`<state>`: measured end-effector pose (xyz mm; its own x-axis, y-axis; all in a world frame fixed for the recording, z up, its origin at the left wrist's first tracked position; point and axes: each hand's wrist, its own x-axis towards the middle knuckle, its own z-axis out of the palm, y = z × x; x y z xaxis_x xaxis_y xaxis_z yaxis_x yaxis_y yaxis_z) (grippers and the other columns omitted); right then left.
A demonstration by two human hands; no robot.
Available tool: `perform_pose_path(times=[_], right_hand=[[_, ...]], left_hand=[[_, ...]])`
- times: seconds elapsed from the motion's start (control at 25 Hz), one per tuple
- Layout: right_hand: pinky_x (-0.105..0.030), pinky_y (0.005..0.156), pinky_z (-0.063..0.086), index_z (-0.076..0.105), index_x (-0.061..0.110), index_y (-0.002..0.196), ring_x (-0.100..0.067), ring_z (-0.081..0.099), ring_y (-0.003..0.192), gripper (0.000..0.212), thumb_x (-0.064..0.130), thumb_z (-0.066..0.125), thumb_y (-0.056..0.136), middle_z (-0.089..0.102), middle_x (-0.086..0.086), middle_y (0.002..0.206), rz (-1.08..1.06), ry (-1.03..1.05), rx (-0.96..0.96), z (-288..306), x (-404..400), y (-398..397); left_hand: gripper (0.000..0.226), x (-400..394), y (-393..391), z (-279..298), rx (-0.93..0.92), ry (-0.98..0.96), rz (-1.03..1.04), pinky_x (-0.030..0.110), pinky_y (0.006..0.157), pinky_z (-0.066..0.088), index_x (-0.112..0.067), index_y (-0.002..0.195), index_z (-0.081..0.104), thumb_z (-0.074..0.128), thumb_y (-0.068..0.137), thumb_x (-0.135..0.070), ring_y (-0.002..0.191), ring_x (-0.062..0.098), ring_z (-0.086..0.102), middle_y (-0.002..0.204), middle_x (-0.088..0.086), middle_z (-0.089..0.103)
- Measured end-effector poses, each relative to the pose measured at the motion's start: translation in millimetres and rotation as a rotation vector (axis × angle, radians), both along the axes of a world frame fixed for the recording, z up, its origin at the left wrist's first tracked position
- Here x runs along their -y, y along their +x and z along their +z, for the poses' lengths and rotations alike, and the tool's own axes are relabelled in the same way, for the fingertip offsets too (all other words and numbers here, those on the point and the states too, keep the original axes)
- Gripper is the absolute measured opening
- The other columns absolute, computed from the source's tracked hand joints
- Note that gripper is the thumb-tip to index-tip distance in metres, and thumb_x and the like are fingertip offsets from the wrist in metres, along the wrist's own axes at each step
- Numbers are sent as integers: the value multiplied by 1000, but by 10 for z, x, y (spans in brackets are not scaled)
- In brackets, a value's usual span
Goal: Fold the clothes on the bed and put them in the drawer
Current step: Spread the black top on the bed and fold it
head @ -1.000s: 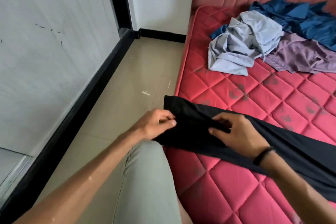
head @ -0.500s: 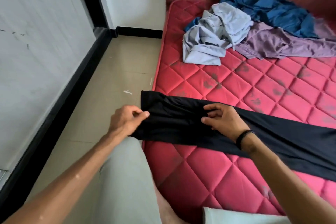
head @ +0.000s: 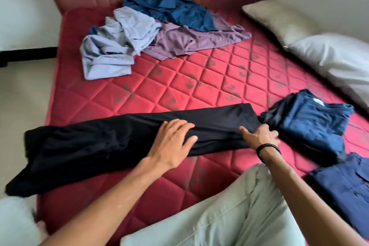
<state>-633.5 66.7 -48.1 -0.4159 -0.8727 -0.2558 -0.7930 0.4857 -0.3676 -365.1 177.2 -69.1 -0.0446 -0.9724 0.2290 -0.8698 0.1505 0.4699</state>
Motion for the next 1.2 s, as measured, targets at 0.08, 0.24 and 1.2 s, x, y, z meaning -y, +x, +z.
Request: perform_pose_path(times=[0.08, 0.24, 1.2], right_hand=[[-50, 103, 49, 48, -5, 139, -42, 53, 129, 121, 79, 70, 55, 54, -25, 138, -213, 1, 275, -80, 144, -325], [-24, 47, 48, 68, 4, 96, -14, 59, 68, 41, 27, 90, 70, 65, -6, 83, -425, -207, 789, -165, 268, -424], [-48, 111, 37, 38, 24, 155, -36, 40, 138, 77, 69, 48, 93, 39, -15, 156, 755, -363, -82, -441, -507, 1414]], left_hand=[[68, 286, -533, -127, 48, 124, -133, 50, 122, 26, -23, 146, 55, 31, 95, -61, 149, 22, 37, 155, 1, 49], [60, 390, -1099, -348, -45, 134, -165, 44, 119, 34, -16, 125, 72, 32, 102, -54, 137, 23, 53, 141, 7, 63], [38, -26, 856, 160, -785, 311, 645, 36, 108, 47, -26, 129, 63, 66, 95, -42, 119, 21, 64, 125, -3, 69]])
